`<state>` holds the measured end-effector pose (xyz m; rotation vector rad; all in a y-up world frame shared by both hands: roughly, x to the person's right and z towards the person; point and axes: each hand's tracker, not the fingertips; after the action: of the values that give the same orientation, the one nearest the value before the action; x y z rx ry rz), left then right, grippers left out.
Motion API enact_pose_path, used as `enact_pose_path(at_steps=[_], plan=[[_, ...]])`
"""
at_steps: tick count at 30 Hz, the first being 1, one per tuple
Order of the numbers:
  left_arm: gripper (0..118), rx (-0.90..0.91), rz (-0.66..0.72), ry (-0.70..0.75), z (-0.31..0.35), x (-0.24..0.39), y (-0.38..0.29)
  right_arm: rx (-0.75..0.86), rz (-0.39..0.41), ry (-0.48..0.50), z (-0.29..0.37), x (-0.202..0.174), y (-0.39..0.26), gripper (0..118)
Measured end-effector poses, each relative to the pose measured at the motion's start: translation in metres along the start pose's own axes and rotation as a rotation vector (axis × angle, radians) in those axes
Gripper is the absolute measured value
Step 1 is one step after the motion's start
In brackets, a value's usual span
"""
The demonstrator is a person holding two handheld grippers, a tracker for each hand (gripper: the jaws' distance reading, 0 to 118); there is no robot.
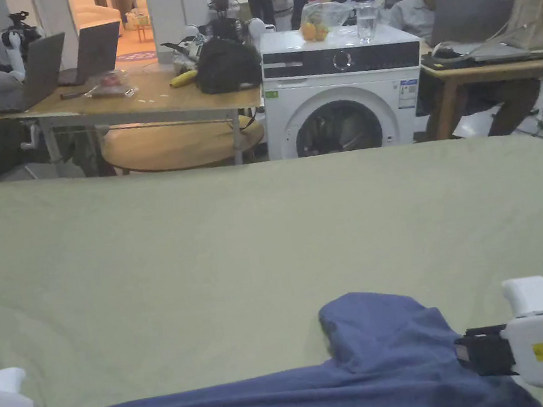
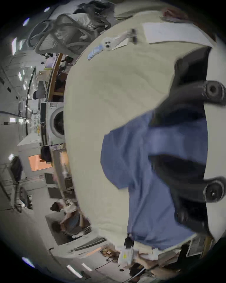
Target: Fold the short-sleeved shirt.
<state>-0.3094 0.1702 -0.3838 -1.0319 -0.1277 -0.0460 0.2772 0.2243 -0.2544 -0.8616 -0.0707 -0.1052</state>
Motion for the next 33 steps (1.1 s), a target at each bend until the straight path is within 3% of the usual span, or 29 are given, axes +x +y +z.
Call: enact_pose_path(at_steps=[1, 6, 9, 11, 14, 17, 20, 25, 30, 33], plan=[[1, -0.005, -0.033, 0.018, 0.006, 0.007, -0.001, -0.029, -0.008, -0.020, -0.015, 0.004, 0.010, 50], [1, -0.009, -0.078, 0.057, 0.007, 0.020, -0.003, -0.249, -0.018, -0.062, -0.080, 0.018, 0.031, 48], [1, -0.004, -0.080, 0.066, 0.007, 0.019, -0.003, -0.232, 0.005, -0.075, -0.077, 0.011, 0.027, 36], [1, -0.001, -0.081, 0.065, 0.008, 0.020, -0.004, -0.218, 0.021, -0.066, -0.071, 0.007, 0.024, 7], [1, 0.006, -0.014, 0.035, 0.010, 0.011, -0.002, -0.160, -0.009, -0.084, -0.069, 0.006, 0.015, 2], [1, 0.049, 0.101, -0.105, 0.044, -0.012, 0.005, 0.064, 0.028, -0.053, -0.027, 0.000, 0.007, 0], [1, 0.237, 0.057, -0.173, 0.107, -0.019, -0.011, 0.118, 0.075, 0.006, 0.037, -0.004, -0.002, 0], [1, 0.335, -0.023, -0.211, 0.188, -0.027, -0.080, 0.205, 0.016, 0.046, 0.140, 0.006, -0.061, 0], [1, 0.320, -0.040, -0.189, 0.201, -0.035, -0.152, 0.126, 0.037, 0.011, 0.174, 0.007, -0.144, 0], [1, 0.256, -0.016, -0.198, 0.186, -0.036, -0.183, 0.091, -0.022, 0.028, 0.166, 0.006, -0.182, 0]])
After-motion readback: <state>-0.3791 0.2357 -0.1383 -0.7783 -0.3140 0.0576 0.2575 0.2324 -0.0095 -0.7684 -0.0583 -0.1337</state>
